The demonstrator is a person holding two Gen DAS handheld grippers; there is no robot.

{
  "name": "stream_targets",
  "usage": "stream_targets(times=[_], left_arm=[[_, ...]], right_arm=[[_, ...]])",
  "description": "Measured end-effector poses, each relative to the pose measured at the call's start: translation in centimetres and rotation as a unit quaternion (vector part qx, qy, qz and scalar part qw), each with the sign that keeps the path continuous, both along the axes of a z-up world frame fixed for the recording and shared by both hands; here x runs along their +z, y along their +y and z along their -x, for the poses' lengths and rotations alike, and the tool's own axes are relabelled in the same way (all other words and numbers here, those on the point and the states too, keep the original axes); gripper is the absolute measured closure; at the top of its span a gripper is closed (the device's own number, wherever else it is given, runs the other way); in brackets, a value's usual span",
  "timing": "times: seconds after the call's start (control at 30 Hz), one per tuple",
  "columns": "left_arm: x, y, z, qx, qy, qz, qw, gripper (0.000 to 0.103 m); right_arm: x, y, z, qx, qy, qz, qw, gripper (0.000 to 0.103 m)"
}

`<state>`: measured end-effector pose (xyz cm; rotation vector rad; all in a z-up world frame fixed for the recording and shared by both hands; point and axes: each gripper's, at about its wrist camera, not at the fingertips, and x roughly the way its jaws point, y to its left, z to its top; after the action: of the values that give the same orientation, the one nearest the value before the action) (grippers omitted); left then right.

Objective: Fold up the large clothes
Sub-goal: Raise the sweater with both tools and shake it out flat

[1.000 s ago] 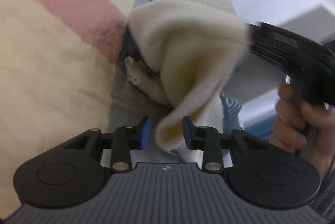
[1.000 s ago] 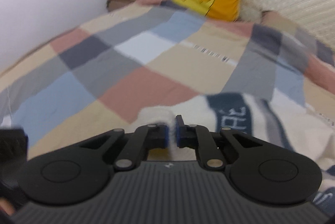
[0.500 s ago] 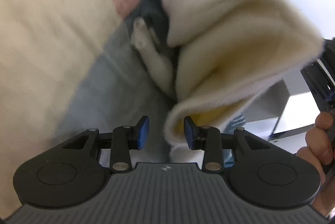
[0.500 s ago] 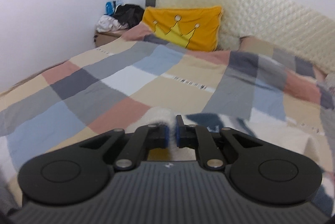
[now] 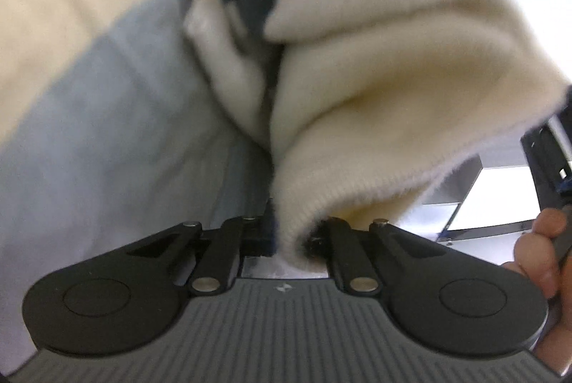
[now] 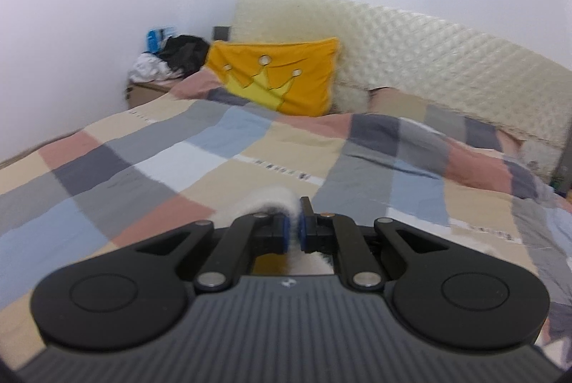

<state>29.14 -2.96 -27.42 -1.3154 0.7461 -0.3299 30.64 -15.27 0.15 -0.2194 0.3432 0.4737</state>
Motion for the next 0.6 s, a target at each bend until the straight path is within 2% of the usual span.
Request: stream_targets(times=[0.1,0.2,0.27,0.37,0.6], left_arm=[[2.5,1.6,0.5,0.023,-0.024,-0.015,0.9993,0.095],[5.8,3.7,1.5,0.064,-0.051,-0.024,0.9963,0.095],[9.1,5.3,2.2,0.094,-0.076,-0.033,0.9922,0.095],[13.8,7.4,2.3,0.113,-0.104,-0.038,0.9874,0.096],[26.5,11.2,3.3,0.136,-0.181,-0.123,0.9662,0.096]], right_arm=[[1.3,-0.9,0.4,-0.027,-0.036,-0.007,0.999,0.095],[3.8,-2.0,1.4,-0.061,-0.085,-0.039,0.994,0.095],[5.7,-2.7,1.6,-0.081,-0.098,-0.054,0.990,0.095],[8.8,-3.4,1.7,-0.105,-0.096,-0.080,0.987,0.095],[15.8,-3.5,4.5,-0.111,-0.132,-0.114,0.978,0.095]])
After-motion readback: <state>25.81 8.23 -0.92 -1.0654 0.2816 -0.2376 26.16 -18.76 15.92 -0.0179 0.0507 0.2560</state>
